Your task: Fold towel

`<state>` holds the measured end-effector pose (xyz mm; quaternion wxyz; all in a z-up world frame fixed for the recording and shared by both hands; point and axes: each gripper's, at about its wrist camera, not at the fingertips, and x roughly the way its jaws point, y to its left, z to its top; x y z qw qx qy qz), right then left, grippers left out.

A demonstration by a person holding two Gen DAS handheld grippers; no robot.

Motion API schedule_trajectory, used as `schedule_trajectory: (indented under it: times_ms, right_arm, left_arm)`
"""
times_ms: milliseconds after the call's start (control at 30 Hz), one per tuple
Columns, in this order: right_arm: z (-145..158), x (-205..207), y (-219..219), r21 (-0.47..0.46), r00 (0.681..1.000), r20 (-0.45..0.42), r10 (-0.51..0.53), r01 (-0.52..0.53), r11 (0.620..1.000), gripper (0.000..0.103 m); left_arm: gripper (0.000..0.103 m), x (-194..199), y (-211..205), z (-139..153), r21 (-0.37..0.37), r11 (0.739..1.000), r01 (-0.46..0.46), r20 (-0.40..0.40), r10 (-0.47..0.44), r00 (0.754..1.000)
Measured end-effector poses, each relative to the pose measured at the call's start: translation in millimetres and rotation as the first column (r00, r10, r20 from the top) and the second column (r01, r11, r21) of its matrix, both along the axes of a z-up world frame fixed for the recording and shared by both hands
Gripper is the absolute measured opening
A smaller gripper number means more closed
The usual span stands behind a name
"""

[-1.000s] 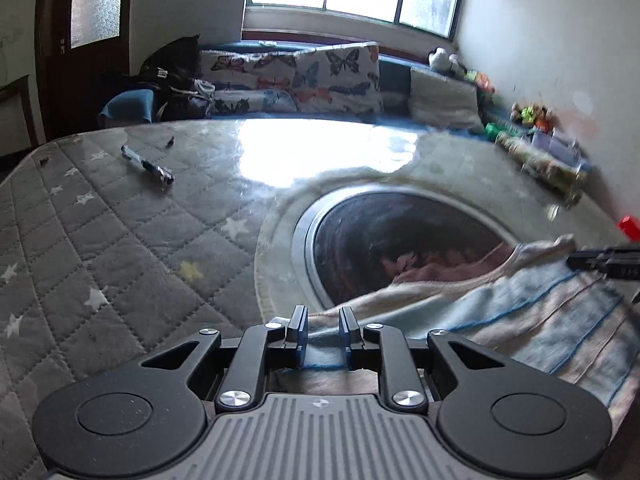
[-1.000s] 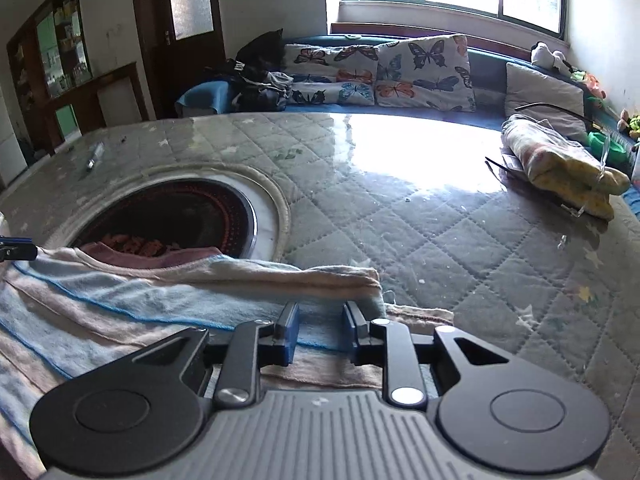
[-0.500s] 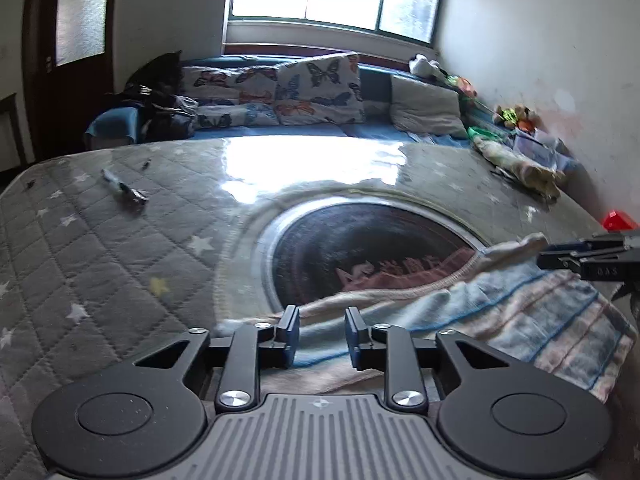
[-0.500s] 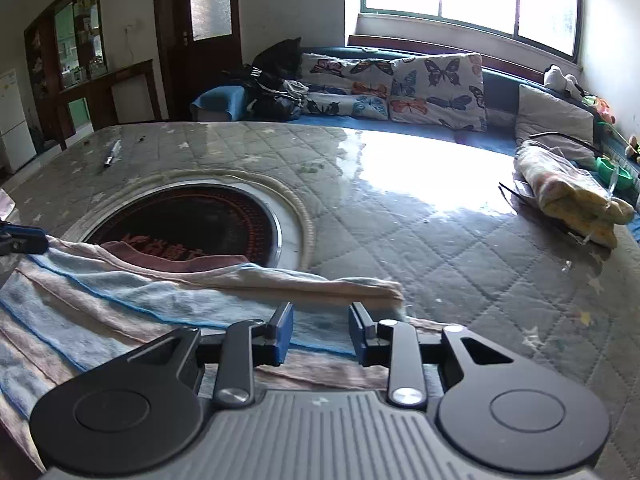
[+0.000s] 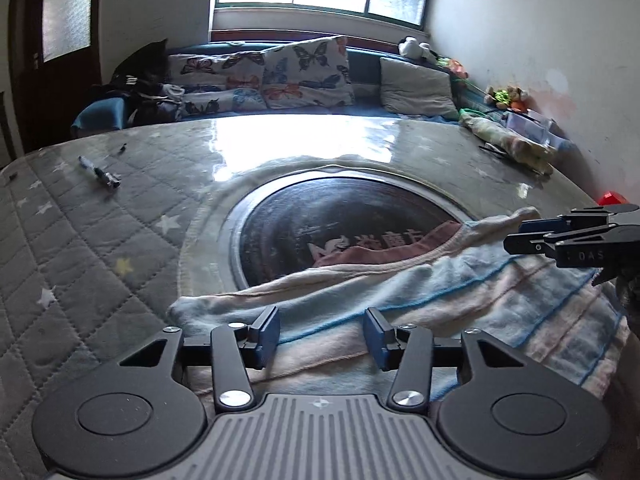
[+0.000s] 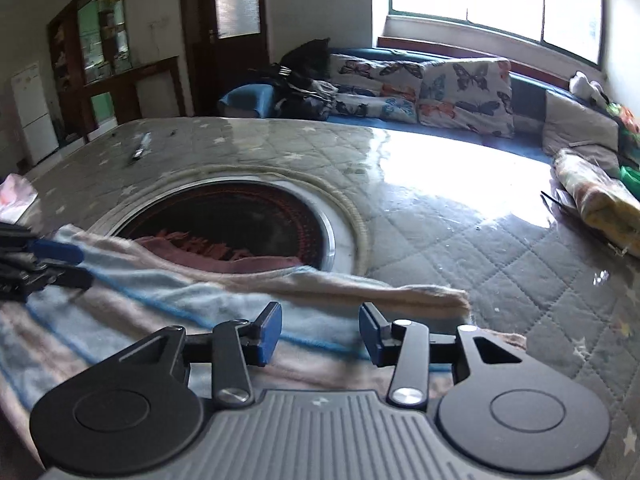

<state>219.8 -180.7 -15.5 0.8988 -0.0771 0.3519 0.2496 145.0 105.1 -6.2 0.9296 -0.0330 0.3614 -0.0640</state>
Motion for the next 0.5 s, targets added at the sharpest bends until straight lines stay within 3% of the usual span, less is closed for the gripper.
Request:
schedule_trajectory:
  times_ms: [200, 500]
  right_arm:
    - [2.4, 7.7, -3.5, -0.001, 1.0, 0.001, -0.024, 0.024, 1.0, 0.044]
    - [24.7, -50.8, 28.8, -0.036, 0.985, 0.059, 0.164, -0.162, 0.986, 0.051]
  left_arm:
    - [0.054, -6.2, 17.4, 7.3, -0.017, 0.999, -0.05, 0.012, 0.05, 0.999]
    - [0.065, -32.1, 46.8, 16.1, -0.021, 0.989, -0.147, 0.021, 0.148, 0.989]
